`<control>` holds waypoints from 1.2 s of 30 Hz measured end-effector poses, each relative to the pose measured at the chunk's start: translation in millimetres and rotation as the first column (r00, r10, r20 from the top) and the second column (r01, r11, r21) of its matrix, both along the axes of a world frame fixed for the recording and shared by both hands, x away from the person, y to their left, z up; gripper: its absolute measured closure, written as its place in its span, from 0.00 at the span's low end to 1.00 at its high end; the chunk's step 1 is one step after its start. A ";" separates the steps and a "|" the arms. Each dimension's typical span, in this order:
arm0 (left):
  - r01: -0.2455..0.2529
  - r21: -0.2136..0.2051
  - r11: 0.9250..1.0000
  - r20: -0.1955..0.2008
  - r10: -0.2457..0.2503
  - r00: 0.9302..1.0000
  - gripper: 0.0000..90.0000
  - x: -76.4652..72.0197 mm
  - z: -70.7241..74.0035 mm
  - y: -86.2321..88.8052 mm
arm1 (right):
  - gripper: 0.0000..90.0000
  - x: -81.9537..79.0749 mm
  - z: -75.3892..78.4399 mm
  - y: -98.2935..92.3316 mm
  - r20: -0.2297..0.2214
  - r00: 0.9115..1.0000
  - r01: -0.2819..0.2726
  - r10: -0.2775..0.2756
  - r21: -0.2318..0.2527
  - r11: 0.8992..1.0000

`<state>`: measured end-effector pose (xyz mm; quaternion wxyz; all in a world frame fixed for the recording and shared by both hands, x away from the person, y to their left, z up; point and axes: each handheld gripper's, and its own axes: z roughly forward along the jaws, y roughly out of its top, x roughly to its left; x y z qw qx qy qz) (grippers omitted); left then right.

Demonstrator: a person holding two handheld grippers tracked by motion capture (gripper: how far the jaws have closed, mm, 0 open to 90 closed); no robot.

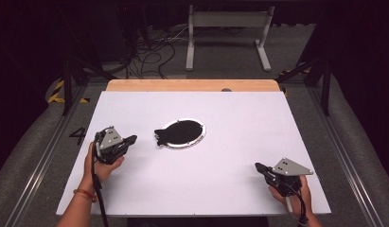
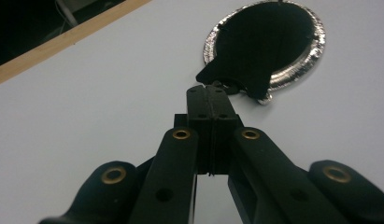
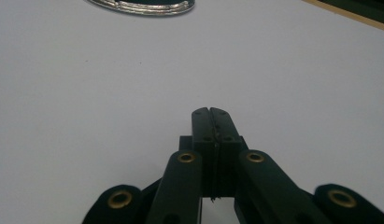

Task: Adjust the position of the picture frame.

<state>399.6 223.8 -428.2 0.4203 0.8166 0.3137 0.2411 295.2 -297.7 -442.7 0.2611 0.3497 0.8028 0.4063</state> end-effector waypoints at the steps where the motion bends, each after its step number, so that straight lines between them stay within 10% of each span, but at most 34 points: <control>1: -0.006 -0.009 1.000 0.008 0.006 1.000 1.00 6.5 -0.2 -3.0 | 1.00 -0.4 0.0 0.8 -0.002 1.000 -0.004 0.004 0.002 1.000; 11: -0.010 0.032 0.999 -0.042 0.011 0.999 1.00 42.2 -13.8 -22.6 | 1.00 -9.9 -5.7 1.7 -0.034 0.999 -0.012 0.012 -0.014 1.000; 16: -0.022 -0.023 0.999 -0.055 0.021 0.998 1.00 55.3 -16.8 -28.4 | 1.00 -17.2 -9.8 -2.5 -0.050 0.999 0.000 0.000 -0.018 1.000; 22: 0.007 0.076 0.997 -0.075 -0.001 0.997 1.00 63.6 -30.3 -45.8 | 1.00 -20.1 -12.4 -4.3 -0.061 0.998 0.005 -0.006 -0.023 1.000; 30: 0.031 0.073 0.997 -0.092 -0.024 0.995 1.00 67.2 -35.0 -46.5 | 1.00 -22.8 -15.7 -2.6 -0.066 0.998 -0.013 0.010 -0.043 0.999; 36: 0.002 0.152 0.988 -0.052 0.006 0.999 0.97 71.3 -38.4 -51.7 | 0.99 -22.6 -16.4 -2.9 -0.068 0.998 -0.009 0.005 -0.050 0.999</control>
